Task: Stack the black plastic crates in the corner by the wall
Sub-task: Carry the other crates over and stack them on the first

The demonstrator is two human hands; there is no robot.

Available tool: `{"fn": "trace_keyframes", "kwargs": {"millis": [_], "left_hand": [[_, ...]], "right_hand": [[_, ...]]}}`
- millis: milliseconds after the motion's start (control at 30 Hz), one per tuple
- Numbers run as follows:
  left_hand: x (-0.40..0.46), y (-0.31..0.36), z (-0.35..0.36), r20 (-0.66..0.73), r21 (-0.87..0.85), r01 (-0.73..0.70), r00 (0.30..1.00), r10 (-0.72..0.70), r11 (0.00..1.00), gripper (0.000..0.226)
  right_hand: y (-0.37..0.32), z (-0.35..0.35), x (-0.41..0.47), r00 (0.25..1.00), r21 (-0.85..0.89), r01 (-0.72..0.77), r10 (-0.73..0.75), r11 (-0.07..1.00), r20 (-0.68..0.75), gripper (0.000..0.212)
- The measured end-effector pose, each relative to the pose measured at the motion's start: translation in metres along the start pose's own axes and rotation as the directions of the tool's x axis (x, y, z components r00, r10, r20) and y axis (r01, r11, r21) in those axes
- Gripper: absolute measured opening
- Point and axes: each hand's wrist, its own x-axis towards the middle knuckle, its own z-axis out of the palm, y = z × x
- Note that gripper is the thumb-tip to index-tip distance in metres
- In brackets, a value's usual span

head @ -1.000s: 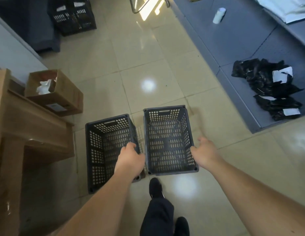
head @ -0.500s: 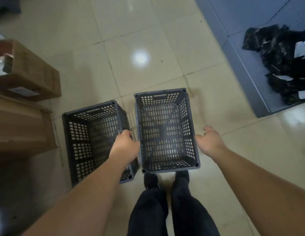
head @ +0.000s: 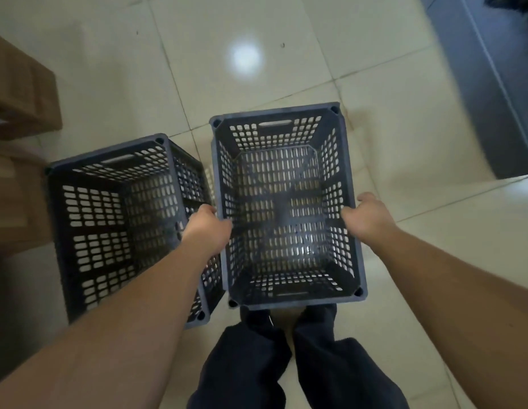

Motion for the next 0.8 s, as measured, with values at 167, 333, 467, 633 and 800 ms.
{"fn": "trace_keyframes", "kwargs": {"millis": [167, 333, 467, 633, 800], "left_hand": [[0.031, 0.010, 0.021, -0.005, -0.088, 0.042, 0.999, -0.043, 0.995, 0.070], [0.046, 0.020, 0.029, 0.006, -0.265, 0.118, 0.993, -0.120, 0.957, 0.062], [0.043, 0.024, 0.027, 0.008, -0.410, 0.146, 0.988, -0.156, 0.901, 0.023], [0.014, 0.027, 0.014, 0.006, -0.447, 0.168, 0.983, -0.185, 0.879, 0.020], [-0.041, 0.032, -0.016, 0.035, -0.478, 0.174, 0.983, -0.179, 0.861, 0.044]], "right_hand": [[0.006, 0.012, 0.044, 0.999, 0.012, -0.042, 0.042, 0.999, -0.018, 0.061], [0.006, 0.018, 0.067, 0.998, 0.090, -0.051, 0.048, 0.995, 0.040, 0.048], [0.003, 0.018, 0.073, 0.997, 0.165, -0.074, 0.066, 0.984, 0.051, 0.042], [0.002, -0.002, 0.056, 0.994, 0.181, -0.112, 0.107, 0.977, 0.038, 0.031], [-0.010, -0.043, 0.013, 0.997, 0.156, -0.073, 0.072, 0.985, 0.008, 0.020]]}}
